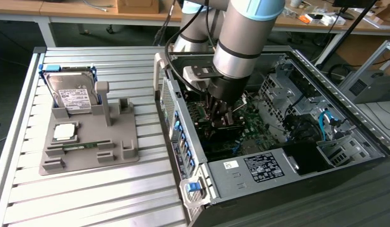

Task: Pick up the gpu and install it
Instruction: 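Press down on the gpu until it lock into place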

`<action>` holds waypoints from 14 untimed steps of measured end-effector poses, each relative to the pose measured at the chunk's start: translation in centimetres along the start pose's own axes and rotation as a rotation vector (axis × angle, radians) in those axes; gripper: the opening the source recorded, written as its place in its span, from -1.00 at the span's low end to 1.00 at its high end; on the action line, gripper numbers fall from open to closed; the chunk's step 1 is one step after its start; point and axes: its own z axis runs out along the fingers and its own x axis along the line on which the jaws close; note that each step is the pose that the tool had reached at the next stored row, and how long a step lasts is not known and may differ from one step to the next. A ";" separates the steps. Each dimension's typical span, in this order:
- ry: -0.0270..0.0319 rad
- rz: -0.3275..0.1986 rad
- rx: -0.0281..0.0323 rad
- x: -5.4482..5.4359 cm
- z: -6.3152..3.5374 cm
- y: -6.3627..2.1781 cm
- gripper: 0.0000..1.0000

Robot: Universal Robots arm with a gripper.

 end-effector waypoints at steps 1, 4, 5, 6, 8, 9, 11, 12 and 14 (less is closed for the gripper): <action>-0.0001 0.000 0.0001 0.0 0.00 0.09 -0.79; -0.0005 0.000 0.0001 0.2 0.01 0.30 -0.79; -0.0006 0.000 0.0001 0.2 0.01 0.36 -0.79; -0.0003 0.000 -0.0003 0.3 0.01 0.47 -0.79; -0.0008 -0.001 0.0001 0.5 0.02 0.64 -0.79; -0.0009 -0.002 0.0001 0.5 0.03 0.69 -0.79; -0.0006 -0.002 0.0000 0.5 0.02 0.69 -0.79; -0.0005 -0.002 0.0000 0.5 0.02 0.69 -0.79; -0.0004 -0.002 -0.0002 0.5 0.04 0.65 -0.79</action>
